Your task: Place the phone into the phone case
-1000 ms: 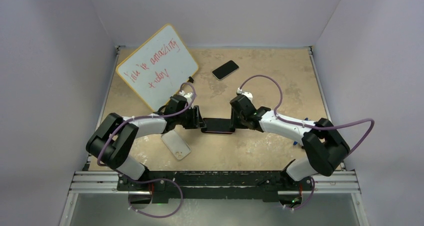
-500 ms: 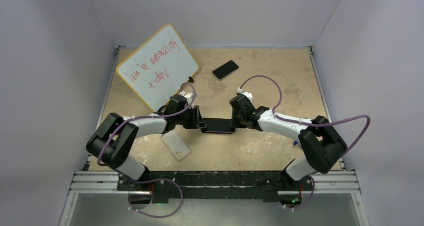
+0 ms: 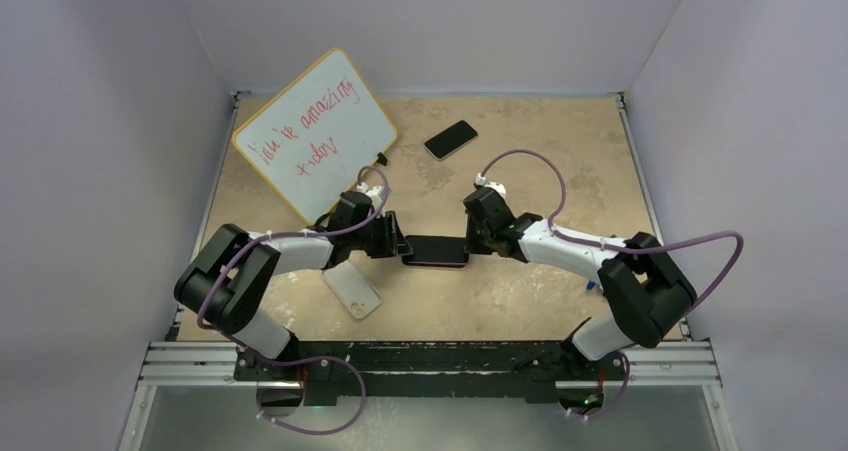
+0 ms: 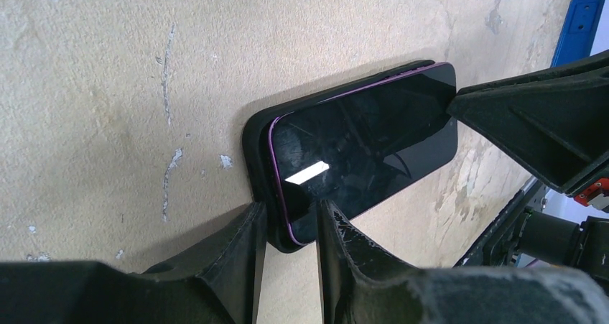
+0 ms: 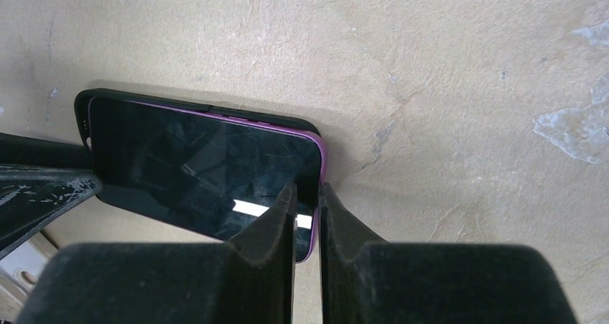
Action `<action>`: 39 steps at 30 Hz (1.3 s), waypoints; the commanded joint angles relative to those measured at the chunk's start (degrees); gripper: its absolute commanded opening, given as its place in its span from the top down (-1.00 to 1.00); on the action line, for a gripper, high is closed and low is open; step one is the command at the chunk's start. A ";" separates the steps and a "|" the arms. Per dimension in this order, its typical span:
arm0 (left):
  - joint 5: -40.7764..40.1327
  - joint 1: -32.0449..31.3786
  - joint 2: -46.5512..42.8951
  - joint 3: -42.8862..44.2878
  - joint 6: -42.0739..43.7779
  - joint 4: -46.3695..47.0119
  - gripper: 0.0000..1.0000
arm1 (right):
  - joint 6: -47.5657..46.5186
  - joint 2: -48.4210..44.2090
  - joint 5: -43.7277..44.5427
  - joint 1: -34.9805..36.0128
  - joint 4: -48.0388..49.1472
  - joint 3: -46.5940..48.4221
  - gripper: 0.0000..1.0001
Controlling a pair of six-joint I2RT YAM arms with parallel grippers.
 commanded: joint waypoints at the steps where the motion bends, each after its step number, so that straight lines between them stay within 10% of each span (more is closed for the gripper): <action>1: 6.12 -2.44 0.06 -0.23 -3.46 5.64 0.36 | 3.10 2.86 -12.75 1.60 14.01 -1.09 0.73; 25: -1.65 -6.82 -8.65 -3.55 -7.86 0.02 0.33 | -9.95 5.11 -12.24 0.98 15.70 1.76 0.59; 39: -15.57 -6.48 -11.57 6.36 0.00 -16.50 0.06 | 0.33 -4.26 -11.05 0.45 5.52 0.74 -0.62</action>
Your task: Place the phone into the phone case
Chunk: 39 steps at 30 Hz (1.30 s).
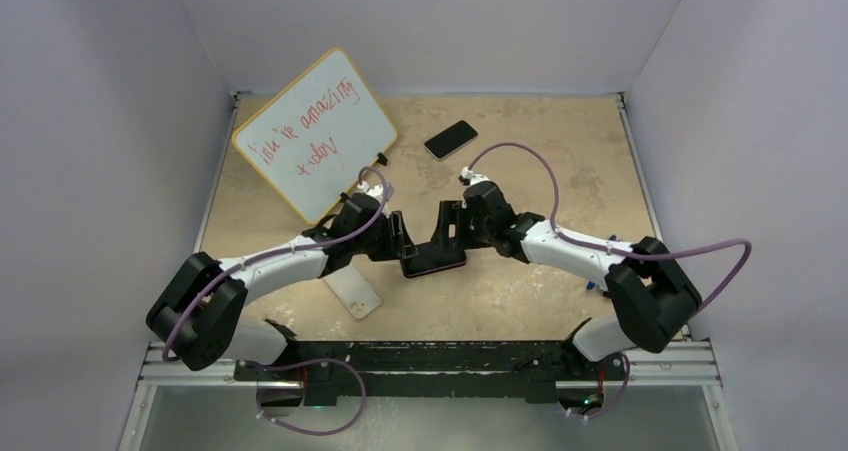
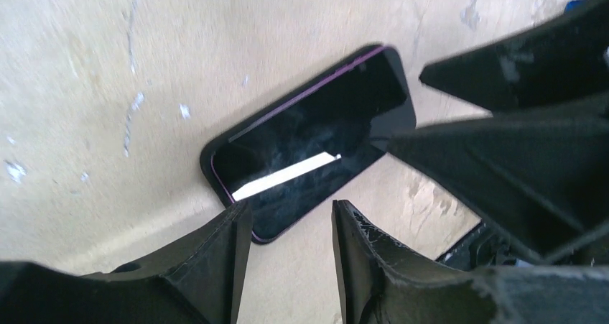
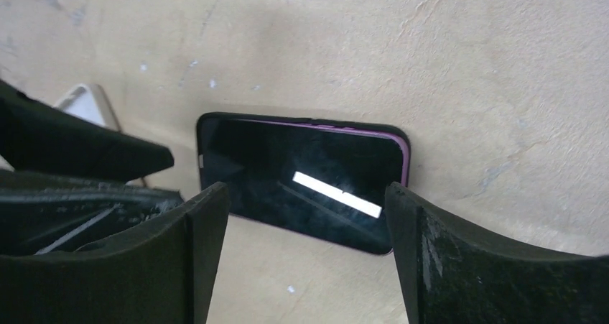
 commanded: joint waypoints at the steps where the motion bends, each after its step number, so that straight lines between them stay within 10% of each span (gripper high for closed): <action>1: -7.08 0.15 0.38 6.81 4.79 -5.86 0.05 | 7.23 -3.94 -0.36 0.33 -3.17 -0.07 -0.63; 17: -0.24 3.44 11.81 11.77 8.85 -4.54 0.09 | 29.47 -6.91 0.59 0.37 0.30 -7.98 -0.97; 39: 14.46 1.65 8.16 1.30 0.75 5.01 0.28 | 20.81 7.80 -4.11 0.05 13.02 1.19 -0.91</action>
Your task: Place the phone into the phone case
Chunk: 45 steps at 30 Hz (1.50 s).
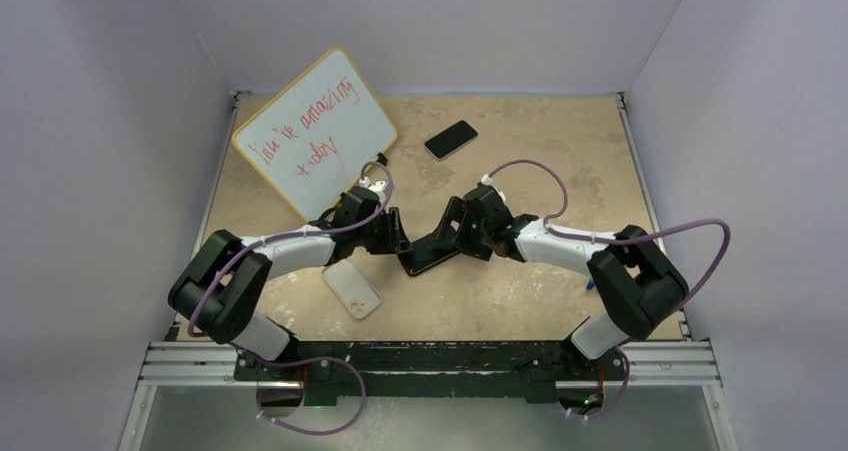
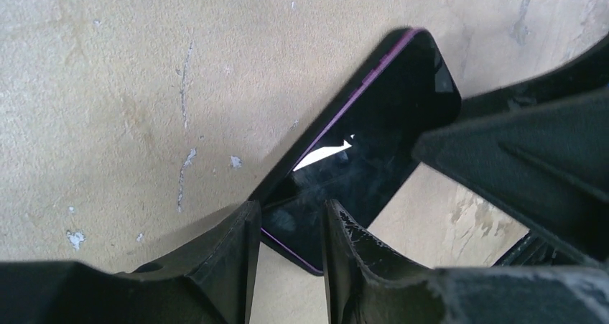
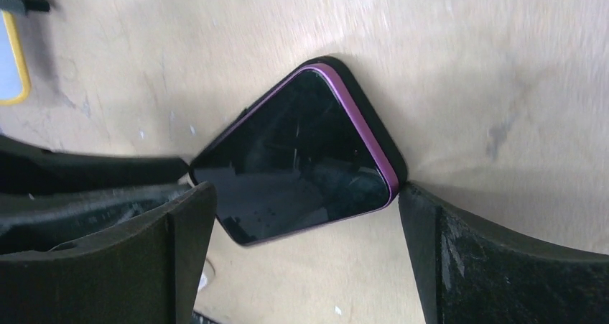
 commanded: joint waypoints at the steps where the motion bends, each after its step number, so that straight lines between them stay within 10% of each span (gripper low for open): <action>1: 12.30 -2.50 -1.14 -3.74 -6.76 5.80 0.28 | -4.44 6.01 -5.96 0.56 13.60 4.44 -0.90; 13: 15.45 -3.84 -3.67 -5.46 -10.65 10.61 0.32 | -8.89 11.62 -25.93 -9.11 25.68 4.87 -0.80; 27: 6.87 6.41 -3.10 4.30 -2.24 -1.55 0.19 | -7.51 4.71 -16.92 -10.24 18.44 0.72 -0.65; 45: 15.28 5.10 10.33 2.38 -5.14 8.71 0.27 | -5.76 5.77 -14.12 -7.34 18.11 -1.09 -0.45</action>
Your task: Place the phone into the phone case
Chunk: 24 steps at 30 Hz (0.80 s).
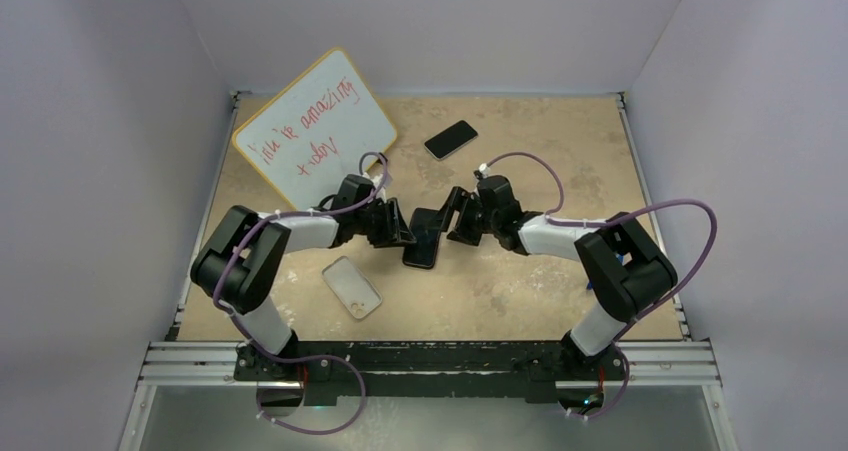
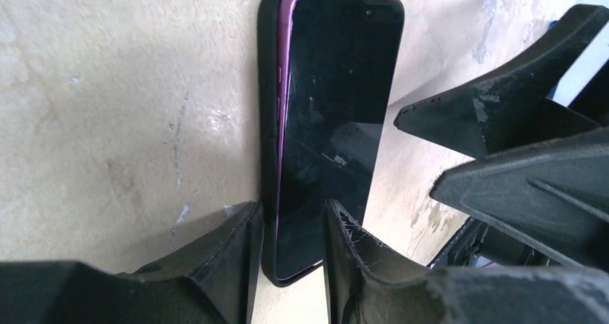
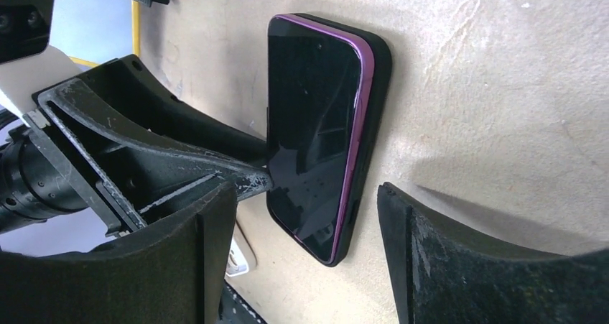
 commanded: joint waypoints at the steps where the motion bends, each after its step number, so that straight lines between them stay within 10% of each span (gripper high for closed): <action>1: 3.74 -2.62 0.95 -2.52 -2.82 6.12 0.29 | -1.23 -0.83 1.50 0.18 -0.32 -1.11 -0.43; 8: 5.14 -8.75 -0.89 -5.71 -10.64 12.90 0.39 | -5.15 -5.66 0.79 -0.24 -4.61 -3.57 -0.36; 24: 2.39 -1.34 -1.64 -4.85 -9.41 13.47 0.23 | -11.49 -2.50 -8.79 -4.91 0.06 -3.07 -0.22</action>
